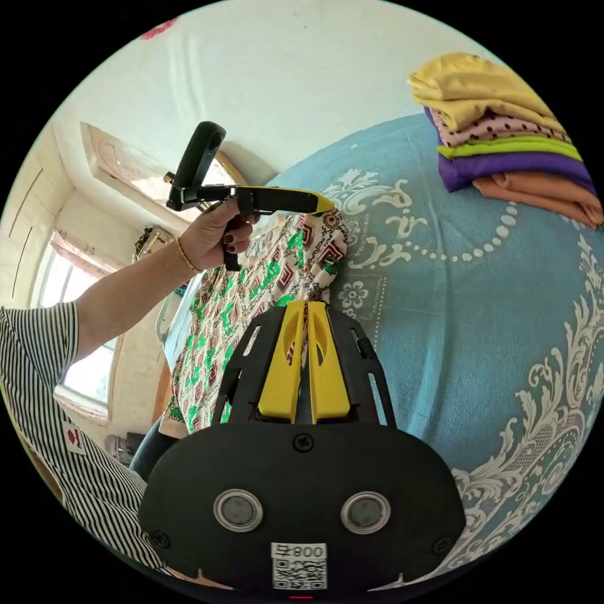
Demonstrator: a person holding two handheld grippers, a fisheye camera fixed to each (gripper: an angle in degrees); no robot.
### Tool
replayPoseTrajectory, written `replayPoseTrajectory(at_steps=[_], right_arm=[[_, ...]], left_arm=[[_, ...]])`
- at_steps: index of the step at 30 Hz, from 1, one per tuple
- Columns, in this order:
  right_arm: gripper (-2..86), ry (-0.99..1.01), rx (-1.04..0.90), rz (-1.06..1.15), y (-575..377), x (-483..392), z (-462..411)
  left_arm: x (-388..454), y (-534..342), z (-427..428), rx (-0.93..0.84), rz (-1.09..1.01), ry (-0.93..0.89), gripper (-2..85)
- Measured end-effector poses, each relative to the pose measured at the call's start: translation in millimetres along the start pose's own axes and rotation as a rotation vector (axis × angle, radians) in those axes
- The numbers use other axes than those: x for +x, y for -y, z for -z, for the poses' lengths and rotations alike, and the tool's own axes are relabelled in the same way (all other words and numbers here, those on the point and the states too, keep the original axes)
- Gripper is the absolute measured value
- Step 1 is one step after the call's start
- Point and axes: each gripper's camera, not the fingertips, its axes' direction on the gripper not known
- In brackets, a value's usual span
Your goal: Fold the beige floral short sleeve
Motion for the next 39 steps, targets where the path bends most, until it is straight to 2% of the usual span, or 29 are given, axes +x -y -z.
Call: replayPoseTrajectory(at_steps=[6, 10, 14, 18, 25, 28, 33, 39], right_arm=[[0.7, 0.152, -0.189, 0.151, 6.7, -28.2, -31.2], [1.4, 0.112, -0.287, 0.187, 10.2, -39.4, -43.7], [3.2, 0.146, -0.219, 0.199, 13.1, -43.4, -28.9], [6.6, 0.053, -0.155, 0.164, 14.0, -43.3, -19.4], [7.7, -0.108, -0.149, 0.16, 21.6, -56.3, -32.8], [6.4, -0.111, -0.166, 0.157, 24.3, -58.1, -37.0], [3.1, -0.113, -0.123, 0.169, 27.1, -64.8, -30.6], [2.1, -0.161, -0.022, 0.151, 29.4, -59.4, 3.3]], left_arm=[[-39.0, -29.9, 3.1, 0.001, 0.157, -0.004, 2.9], [-54.9, -31.4, 1.6, 0.044, 0.243, -0.048, 5.9], [-52.8, -10.6, -2.0, 0.087, 0.2, -0.072, 8.1], [-52.4, 7.3, -8.4, 0.09, 0.167, -0.069, 9.1], [-56.4, 45.9, -44.6, -0.033, 0.113, -0.013, 8.3], [-53.3, 56.7, -50.3, -0.034, 0.099, 0.008, 5.7], [-44.7, 67.0, -44.5, 0.018, 0.093, 0.03, 3.1], [-24.9, 104.7, -25.1, 0.166, 0.012, 0.017, 2.2]])
